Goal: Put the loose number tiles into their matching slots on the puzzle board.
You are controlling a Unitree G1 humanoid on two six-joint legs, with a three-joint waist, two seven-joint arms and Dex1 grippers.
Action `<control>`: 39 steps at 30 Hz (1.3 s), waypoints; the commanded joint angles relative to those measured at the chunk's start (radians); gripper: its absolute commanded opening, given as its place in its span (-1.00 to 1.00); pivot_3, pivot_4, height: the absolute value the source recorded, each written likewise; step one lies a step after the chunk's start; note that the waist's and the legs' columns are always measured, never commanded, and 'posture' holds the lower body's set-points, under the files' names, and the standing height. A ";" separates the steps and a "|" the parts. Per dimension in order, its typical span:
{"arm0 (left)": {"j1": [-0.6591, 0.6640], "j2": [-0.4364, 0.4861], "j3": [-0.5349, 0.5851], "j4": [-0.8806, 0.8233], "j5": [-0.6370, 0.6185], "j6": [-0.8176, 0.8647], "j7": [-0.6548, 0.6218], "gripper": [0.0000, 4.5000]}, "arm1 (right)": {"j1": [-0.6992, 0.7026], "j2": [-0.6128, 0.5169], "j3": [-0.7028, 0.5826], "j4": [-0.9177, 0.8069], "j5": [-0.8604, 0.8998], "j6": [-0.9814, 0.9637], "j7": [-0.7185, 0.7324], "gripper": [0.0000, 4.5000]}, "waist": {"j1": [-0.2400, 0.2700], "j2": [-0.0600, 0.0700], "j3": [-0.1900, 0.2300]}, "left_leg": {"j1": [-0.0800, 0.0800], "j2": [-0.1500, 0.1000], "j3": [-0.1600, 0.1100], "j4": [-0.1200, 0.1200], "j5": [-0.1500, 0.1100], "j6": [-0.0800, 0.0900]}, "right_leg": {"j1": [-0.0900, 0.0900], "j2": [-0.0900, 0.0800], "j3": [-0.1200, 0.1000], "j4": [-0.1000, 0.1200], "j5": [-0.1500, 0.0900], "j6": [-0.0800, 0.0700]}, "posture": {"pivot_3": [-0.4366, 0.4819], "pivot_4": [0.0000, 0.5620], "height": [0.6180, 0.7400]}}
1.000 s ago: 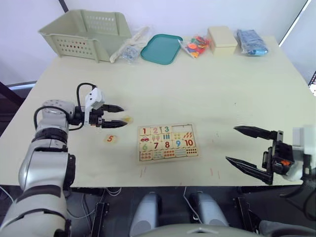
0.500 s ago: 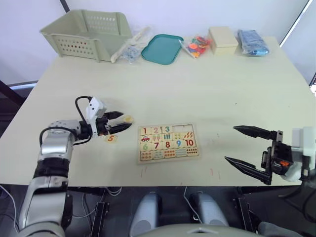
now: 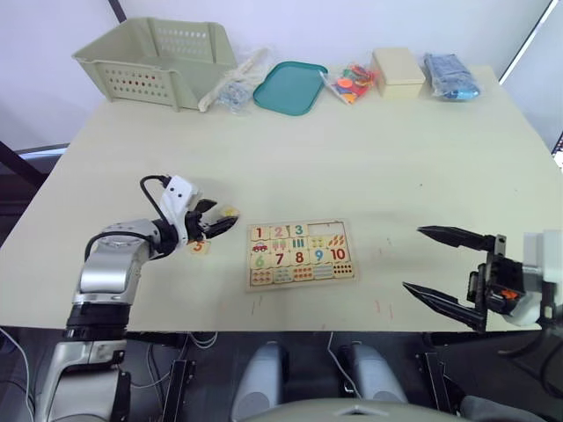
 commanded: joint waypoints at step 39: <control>0.710 -0.437 0.234 -0.883 -0.187 0.242 0.593 -0.34 | -0.048 -0.042 0.033 0.097 0.043 -0.072 0.219 1.00 | 0.022 0.001 -0.002 | 0.004 0.001 0.000 0.000 0.000 0.000 | 0.005 -0.002 0.000 -0.002 0.000 0.001 | -0.05 -0.47 1.00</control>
